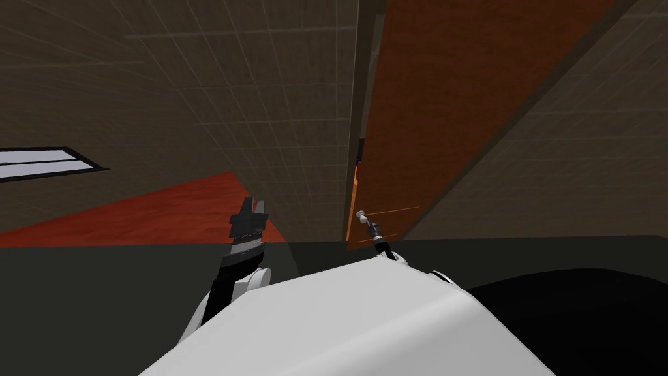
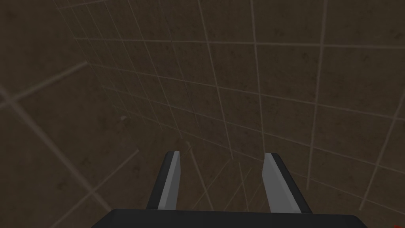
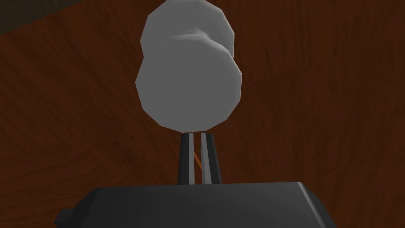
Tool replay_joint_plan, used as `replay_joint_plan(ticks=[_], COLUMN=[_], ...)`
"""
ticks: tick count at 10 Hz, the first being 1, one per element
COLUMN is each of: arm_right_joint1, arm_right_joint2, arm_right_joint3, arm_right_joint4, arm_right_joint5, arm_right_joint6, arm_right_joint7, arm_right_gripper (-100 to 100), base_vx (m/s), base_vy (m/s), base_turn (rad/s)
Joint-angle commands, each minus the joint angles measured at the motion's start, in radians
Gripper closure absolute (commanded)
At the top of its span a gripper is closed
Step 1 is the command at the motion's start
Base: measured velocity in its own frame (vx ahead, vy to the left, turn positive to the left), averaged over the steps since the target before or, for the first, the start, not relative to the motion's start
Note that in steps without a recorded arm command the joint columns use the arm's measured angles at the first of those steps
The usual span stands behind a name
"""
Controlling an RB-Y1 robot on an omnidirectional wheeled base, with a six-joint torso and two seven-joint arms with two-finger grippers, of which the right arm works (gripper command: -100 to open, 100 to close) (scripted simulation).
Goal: Pull the door open
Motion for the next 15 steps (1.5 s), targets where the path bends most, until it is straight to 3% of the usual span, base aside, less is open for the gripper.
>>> replay_joint_plan(ticks=[1,6,8,13,15], arm_right_joint1=[-0.006,-0.010,-0.010,-0.016,-0.016], arm_right_joint2=[0.011,0.018,0.018,0.028,0.028], arm_right_joint3=[0.013,0.025,0.025,0.040,0.040], arm_right_joint4=[-0.006,-0.012,-0.012,-0.018,-0.031], arm_right_joint5=[-0.009,-0.042,-0.042,-0.082,-0.082], arm_right_joint6=[-0.001,0.010,0.010,0.021,0.021], arm_right_joint7=[-0.039,-0.133,-0.133,-0.255,-0.255], arm_right_gripper=[-100,-100,-100,-100,-100], base_vx=[-0.082,-0.055,-0.015,-0.037,-0.019], base_vy=[-0.027,-0.016,-0.017,-0.009,-0.009], base_turn=[0.012,0.017,0.010,0.028,0.007])
